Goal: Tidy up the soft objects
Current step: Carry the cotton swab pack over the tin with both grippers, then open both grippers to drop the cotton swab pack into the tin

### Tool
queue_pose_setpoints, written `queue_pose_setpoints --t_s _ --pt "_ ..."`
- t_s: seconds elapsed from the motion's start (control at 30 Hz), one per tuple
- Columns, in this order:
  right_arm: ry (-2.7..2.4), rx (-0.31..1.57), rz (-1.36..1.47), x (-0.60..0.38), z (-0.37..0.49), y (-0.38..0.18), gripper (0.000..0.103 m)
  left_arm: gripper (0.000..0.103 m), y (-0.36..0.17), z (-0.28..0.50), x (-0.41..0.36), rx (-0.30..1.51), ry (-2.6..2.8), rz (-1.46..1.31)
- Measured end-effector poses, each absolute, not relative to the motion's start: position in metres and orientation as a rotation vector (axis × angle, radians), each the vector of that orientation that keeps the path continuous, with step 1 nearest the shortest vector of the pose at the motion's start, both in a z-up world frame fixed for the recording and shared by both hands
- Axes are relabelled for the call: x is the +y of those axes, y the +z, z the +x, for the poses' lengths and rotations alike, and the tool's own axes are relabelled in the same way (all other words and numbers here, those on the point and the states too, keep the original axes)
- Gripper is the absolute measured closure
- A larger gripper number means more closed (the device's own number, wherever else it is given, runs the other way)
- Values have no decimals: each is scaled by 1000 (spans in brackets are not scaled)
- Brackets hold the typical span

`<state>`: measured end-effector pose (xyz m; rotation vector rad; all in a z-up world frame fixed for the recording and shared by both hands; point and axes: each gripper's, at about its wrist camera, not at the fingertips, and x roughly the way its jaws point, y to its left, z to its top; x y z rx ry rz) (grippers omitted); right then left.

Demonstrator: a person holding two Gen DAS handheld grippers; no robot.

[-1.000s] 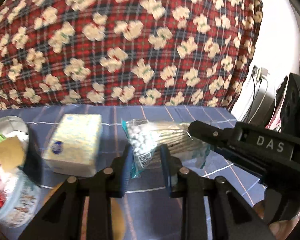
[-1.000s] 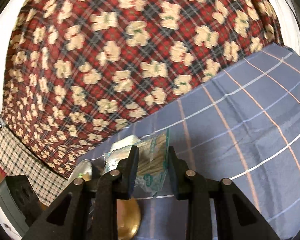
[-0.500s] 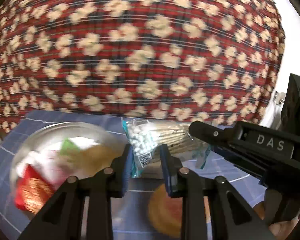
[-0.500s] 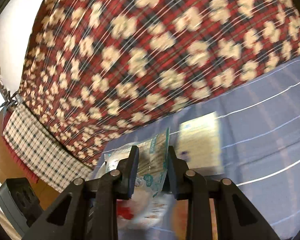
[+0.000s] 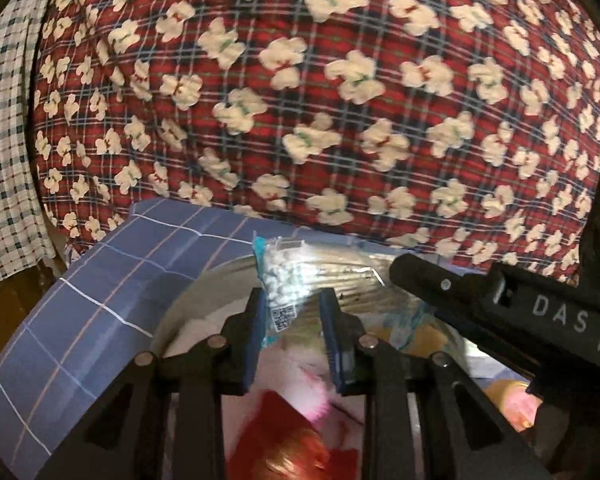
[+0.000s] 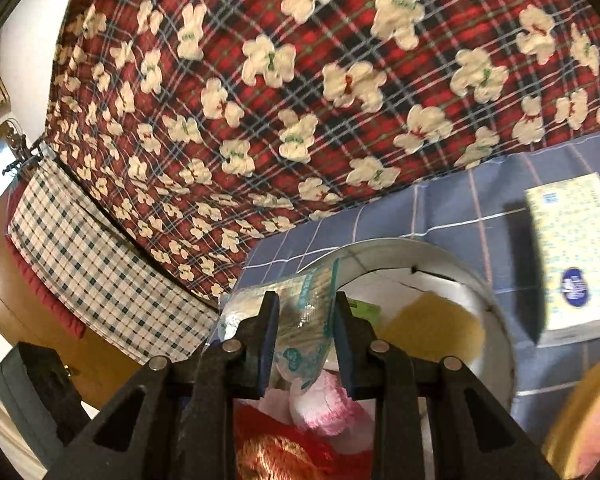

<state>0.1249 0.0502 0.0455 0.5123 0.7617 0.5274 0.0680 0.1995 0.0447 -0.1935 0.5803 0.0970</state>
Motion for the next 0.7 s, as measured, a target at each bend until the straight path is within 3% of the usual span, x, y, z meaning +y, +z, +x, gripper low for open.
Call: queue_pose_setpoints --t_s 0.6,0.67,0.7 --pt "493 845 525 55 161 19 75 79 22 111 199 702 134 -149" --pt "485 852 535 54 161 18 74 73 20 114 199 725 146 -145" --pt "484 863 540 54 162 17 65 57 18 117 200 750 149 -141"
